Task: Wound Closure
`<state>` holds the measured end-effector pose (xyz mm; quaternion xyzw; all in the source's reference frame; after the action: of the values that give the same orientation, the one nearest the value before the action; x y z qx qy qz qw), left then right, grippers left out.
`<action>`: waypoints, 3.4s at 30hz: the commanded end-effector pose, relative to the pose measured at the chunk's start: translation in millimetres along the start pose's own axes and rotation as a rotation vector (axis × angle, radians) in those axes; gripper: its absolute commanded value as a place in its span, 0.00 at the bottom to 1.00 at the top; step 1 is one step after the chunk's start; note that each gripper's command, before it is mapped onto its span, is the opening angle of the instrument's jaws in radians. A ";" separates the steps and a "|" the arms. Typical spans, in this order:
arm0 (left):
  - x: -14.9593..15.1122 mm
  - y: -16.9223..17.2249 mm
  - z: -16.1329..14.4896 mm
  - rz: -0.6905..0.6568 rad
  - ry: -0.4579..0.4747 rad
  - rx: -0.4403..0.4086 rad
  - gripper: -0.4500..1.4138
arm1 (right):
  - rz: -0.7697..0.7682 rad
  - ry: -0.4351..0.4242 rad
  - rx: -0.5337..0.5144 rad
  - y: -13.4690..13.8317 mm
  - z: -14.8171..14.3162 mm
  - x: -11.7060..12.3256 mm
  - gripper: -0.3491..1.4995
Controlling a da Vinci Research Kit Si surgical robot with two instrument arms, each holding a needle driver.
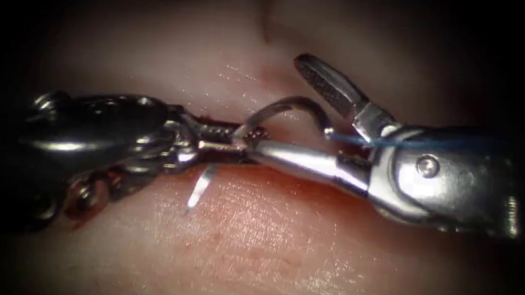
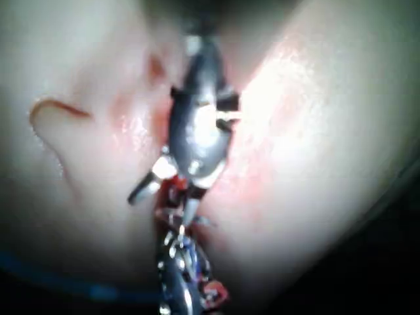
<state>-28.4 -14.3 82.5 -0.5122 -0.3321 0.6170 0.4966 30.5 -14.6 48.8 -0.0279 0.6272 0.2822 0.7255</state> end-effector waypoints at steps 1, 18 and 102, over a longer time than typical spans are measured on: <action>-0.8 -0.2 0.6 -0.002 -0.003 -0.001 0.00 | 0.004 0.001 -0.002 -0.4 0.3 -0.5 0.48; -1.1 0.2 1.2 0.000 -0.003 -0.003 0.00 | 0.011 -0.010 -0.035 -0.2 0.3 -0.4 0.00; -13.9 -7.7 3.3 0.456 -0.277 0.172 0.79 | -0.628 -0.127 0.103 3.8 6.7 -4.5 0.00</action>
<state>-29.1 -24.2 94.1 -0.4406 -0.2171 0.8036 0.3362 34.0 -10.1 55.1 -0.1665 0.5537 0.0136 0.8158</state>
